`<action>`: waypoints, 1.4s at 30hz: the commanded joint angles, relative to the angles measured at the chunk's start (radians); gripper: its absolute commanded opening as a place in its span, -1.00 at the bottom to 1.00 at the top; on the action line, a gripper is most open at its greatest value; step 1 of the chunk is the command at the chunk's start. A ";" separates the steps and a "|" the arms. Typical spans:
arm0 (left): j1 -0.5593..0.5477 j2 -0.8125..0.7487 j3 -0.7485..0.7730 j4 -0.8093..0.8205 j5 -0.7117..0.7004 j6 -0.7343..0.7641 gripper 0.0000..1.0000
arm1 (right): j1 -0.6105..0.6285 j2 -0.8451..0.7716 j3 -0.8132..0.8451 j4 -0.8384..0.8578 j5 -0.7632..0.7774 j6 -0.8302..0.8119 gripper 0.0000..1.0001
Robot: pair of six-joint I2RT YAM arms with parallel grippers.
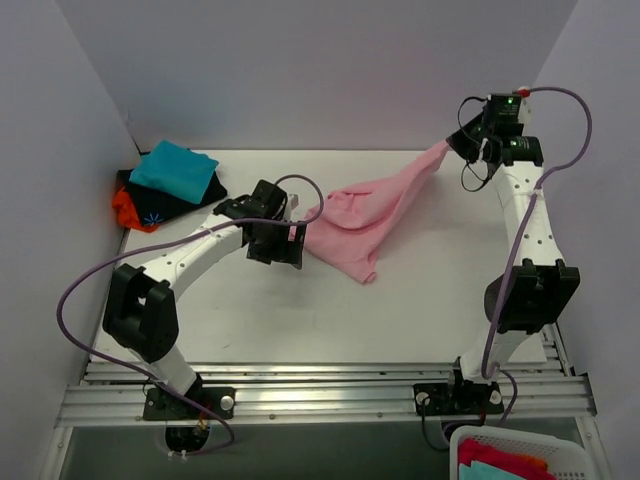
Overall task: Fold and stack the t-shirts
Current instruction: Flatten the tshirt out
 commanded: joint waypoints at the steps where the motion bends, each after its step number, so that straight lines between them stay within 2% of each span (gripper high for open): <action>1: -0.025 0.003 0.072 0.031 0.019 0.007 0.83 | 0.042 0.023 0.126 -0.007 -0.070 0.081 -1.00; 5: -0.080 0.033 0.101 0.042 0.046 0.007 0.83 | 0.093 0.052 0.206 0.012 -0.083 0.100 -1.00; 10: -0.165 0.081 0.196 0.039 0.047 0.029 0.83 | 0.180 0.052 0.213 0.117 -0.091 0.112 -1.00; 13: -0.212 0.108 0.267 0.063 0.095 0.038 0.85 | 0.219 0.095 0.291 0.121 -0.071 0.085 -1.00; 16: -0.281 0.185 0.386 0.067 0.139 0.078 0.86 | 0.216 0.144 0.355 0.078 -0.073 0.065 -1.00; 20: -0.349 0.359 0.529 0.034 0.112 0.095 0.86 | 0.199 0.160 0.346 0.059 -0.064 0.031 -1.00; 28: -0.367 0.571 0.624 0.062 0.053 0.029 0.86 | 0.156 0.126 0.259 0.041 -0.059 -0.004 -1.00; 34: -0.380 0.713 0.758 0.010 -0.029 -0.011 0.86 | 0.108 0.109 0.237 0.021 -0.067 -0.037 -1.00; 42: -0.380 0.724 0.824 0.010 -0.039 -0.063 0.86 | 0.085 0.089 0.159 0.021 -0.060 -0.055 -1.00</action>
